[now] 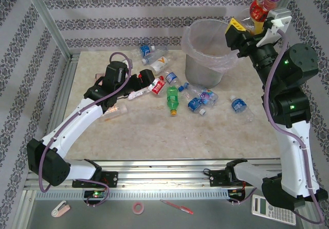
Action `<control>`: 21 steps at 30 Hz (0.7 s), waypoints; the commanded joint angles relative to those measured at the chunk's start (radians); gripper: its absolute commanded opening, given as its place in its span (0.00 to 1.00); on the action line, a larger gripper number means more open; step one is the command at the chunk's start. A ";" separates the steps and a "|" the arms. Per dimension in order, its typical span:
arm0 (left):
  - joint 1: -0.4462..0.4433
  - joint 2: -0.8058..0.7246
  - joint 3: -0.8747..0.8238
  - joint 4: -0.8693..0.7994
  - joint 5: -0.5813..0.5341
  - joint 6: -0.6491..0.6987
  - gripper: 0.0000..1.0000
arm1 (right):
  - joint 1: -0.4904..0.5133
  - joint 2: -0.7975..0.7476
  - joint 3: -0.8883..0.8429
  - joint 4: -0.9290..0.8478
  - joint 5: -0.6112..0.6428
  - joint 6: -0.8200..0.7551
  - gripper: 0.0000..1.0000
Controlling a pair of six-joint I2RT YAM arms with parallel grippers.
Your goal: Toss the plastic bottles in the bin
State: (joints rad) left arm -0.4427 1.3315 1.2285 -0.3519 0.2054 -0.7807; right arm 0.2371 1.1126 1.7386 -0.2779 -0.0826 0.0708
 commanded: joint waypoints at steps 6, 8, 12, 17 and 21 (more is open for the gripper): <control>0.008 0.039 0.052 0.043 0.009 0.036 1.00 | -0.027 0.052 0.038 0.049 -0.023 -0.015 0.47; 0.008 0.047 0.058 0.045 0.010 0.037 1.00 | -0.031 0.075 0.058 0.039 -0.016 -0.020 0.46; 0.008 0.075 0.080 0.042 0.015 0.041 1.00 | -0.063 0.144 0.102 0.010 -0.029 -0.003 0.46; 0.009 0.105 0.110 0.032 0.026 0.049 1.00 | -0.123 0.285 0.164 -0.075 -0.077 0.037 0.49; 0.005 0.137 0.113 0.050 0.067 0.024 1.00 | -0.197 0.487 0.288 -0.241 -0.168 0.138 0.58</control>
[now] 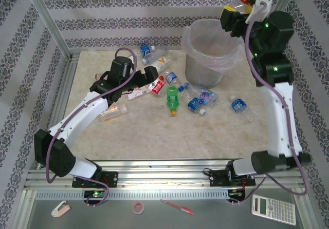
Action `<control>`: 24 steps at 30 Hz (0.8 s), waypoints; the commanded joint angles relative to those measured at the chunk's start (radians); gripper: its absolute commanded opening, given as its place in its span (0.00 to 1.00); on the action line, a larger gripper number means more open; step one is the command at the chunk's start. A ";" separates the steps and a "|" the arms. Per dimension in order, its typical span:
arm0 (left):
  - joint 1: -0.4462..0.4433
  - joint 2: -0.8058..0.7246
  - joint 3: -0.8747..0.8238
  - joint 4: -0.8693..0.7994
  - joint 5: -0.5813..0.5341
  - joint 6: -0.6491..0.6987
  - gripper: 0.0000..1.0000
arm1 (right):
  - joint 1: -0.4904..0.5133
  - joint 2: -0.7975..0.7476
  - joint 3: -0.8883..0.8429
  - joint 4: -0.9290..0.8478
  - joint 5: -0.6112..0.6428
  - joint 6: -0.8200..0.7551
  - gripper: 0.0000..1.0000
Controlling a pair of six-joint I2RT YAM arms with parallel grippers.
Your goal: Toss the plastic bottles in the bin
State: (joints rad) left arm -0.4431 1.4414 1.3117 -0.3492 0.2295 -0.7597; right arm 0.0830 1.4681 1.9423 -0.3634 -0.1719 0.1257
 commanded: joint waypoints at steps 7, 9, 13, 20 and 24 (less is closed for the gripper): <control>-0.037 0.113 0.096 -0.034 0.054 0.034 1.00 | -0.050 0.337 0.367 -0.397 -0.090 0.098 0.94; -0.039 0.135 0.104 -0.048 0.057 0.030 1.00 | -0.050 0.326 0.370 -0.393 -0.078 0.100 0.97; -0.042 0.178 0.124 -0.062 0.090 0.025 1.00 | -0.050 0.298 0.368 -0.397 -0.102 0.104 0.98; -0.061 0.264 0.214 -0.187 0.092 0.078 1.00 | -0.042 0.217 0.316 -0.393 -0.153 0.127 0.98; -0.076 0.304 0.253 -0.234 0.087 0.106 1.00 | -0.032 0.164 0.285 -0.397 -0.174 0.128 0.98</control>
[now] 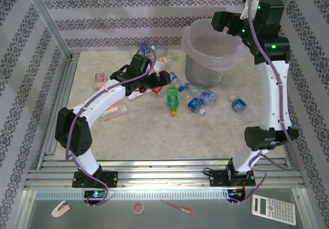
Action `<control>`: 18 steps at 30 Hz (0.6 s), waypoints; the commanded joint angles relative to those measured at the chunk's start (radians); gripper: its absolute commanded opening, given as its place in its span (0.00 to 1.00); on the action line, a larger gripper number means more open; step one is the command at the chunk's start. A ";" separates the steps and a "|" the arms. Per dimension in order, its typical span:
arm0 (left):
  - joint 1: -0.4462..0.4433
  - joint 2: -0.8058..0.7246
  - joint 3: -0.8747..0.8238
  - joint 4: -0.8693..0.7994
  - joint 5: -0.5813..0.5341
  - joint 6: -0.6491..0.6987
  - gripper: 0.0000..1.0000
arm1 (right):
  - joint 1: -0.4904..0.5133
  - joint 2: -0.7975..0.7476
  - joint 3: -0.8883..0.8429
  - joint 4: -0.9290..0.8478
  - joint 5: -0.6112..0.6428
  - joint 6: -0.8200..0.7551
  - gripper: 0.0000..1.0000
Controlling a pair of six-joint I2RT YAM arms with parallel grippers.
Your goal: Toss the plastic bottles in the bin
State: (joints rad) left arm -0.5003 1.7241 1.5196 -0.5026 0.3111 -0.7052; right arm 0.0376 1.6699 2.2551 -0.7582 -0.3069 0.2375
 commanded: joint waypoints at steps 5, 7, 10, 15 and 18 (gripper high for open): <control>-0.039 0.084 0.116 -0.163 -0.020 0.087 1.00 | 0.023 -0.100 -0.079 0.006 -0.095 0.039 0.98; -0.048 0.111 0.142 -0.190 -0.030 0.097 1.00 | 0.031 -0.128 -0.101 0.003 -0.110 0.042 0.98; -0.057 0.150 0.178 -0.225 -0.036 0.106 1.00 | 0.039 -0.165 -0.137 0.000 -0.130 0.047 0.98; -0.070 0.211 0.247 -0.279 -0.069 0.120 1.00 | 0.051 -0.232 -0.220 -0.003 -0.142 0.064 0.98; -0.076 0.256 0.290 -0.317 -0.081 0.130 1.00 | 0.059 -0.274 -0.282 0.001 -0.144 0.074 0.98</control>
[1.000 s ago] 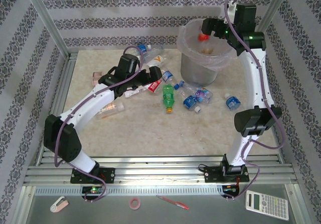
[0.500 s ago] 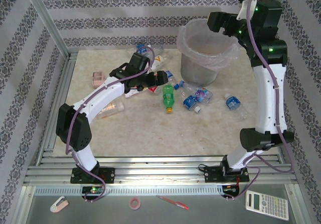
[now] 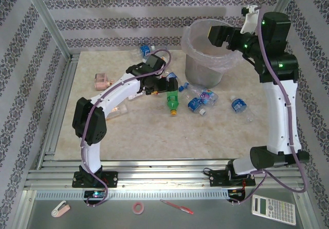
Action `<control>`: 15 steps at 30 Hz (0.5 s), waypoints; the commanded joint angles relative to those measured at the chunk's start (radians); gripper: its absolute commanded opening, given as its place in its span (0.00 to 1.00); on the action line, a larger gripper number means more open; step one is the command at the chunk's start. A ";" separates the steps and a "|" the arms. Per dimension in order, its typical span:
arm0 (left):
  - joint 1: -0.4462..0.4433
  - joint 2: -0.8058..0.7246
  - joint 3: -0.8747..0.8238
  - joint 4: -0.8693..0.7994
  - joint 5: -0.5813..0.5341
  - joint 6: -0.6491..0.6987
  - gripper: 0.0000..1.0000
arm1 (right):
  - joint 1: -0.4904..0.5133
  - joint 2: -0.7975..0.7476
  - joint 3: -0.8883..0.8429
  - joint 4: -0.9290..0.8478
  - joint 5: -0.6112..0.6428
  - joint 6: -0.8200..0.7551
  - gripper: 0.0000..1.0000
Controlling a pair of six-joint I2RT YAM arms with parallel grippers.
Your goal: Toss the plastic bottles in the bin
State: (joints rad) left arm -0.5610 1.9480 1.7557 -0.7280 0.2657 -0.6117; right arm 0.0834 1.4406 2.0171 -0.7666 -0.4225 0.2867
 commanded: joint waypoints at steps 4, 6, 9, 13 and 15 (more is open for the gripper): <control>-0.024 0.087 0.107 -0.127 -0.065 0.044 1.00 | 0.022 -0.088 -0.107 0.006 -0.029 0.035 0.98; -0.025 0.111 0.126 -0.131 -0.068 0.046 1.00 | 0.027 -0.104 -0.133 0.006 -0.036 0.041 0.98; -0.030 0.151 0.162 -0.139 -0.067 0.052 1.00 | 0.038 -0.126 -0.164 0.003 -0.033 0.045 0.98; -0.037 0.216 0.228 -0.166 -0.083 0.059 1.00 | 0.045 -0.145 -0.191 0.003 -0.032 0.053 0.98; -0.040 0.246 0.265 -0.184 -0.095 0.062 1.00 | 0.049 -0.153 -0.199 0.003 -0.035 0.054 0.98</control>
State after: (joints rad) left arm -0.5854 2.1597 1.9617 -0.8360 0.2047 -0.5781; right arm 0.1207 1.3159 1.8324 -0.7700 -0.4370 0.3210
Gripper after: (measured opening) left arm 0.998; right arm 0.977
